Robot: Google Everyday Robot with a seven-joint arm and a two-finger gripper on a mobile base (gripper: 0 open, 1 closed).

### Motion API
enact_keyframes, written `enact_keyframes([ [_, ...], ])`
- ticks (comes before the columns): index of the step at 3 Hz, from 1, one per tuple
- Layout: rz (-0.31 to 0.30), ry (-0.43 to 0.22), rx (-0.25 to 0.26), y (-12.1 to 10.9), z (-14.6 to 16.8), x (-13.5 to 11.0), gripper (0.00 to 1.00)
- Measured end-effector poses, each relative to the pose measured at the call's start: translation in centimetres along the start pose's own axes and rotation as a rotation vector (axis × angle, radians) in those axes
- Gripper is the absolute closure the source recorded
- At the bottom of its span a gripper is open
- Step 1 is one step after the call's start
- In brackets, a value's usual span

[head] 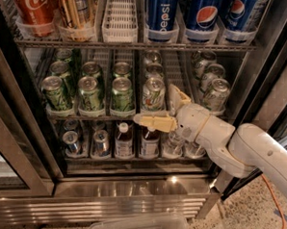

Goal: Pick 7up can from middle shelf of fridge

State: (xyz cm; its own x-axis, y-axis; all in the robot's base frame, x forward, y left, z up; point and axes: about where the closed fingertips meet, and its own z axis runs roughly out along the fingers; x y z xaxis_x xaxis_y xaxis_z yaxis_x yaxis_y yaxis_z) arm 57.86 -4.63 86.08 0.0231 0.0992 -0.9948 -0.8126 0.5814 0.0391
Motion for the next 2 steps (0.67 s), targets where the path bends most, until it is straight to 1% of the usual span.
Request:
enact_keyframes([
  [1,0.002,0.005,0.008,-0.22,-0.19,0.24,0.00],
  [2,0.002,0.006,0.009,-0.29,-0.17,0.30,0.04],
])
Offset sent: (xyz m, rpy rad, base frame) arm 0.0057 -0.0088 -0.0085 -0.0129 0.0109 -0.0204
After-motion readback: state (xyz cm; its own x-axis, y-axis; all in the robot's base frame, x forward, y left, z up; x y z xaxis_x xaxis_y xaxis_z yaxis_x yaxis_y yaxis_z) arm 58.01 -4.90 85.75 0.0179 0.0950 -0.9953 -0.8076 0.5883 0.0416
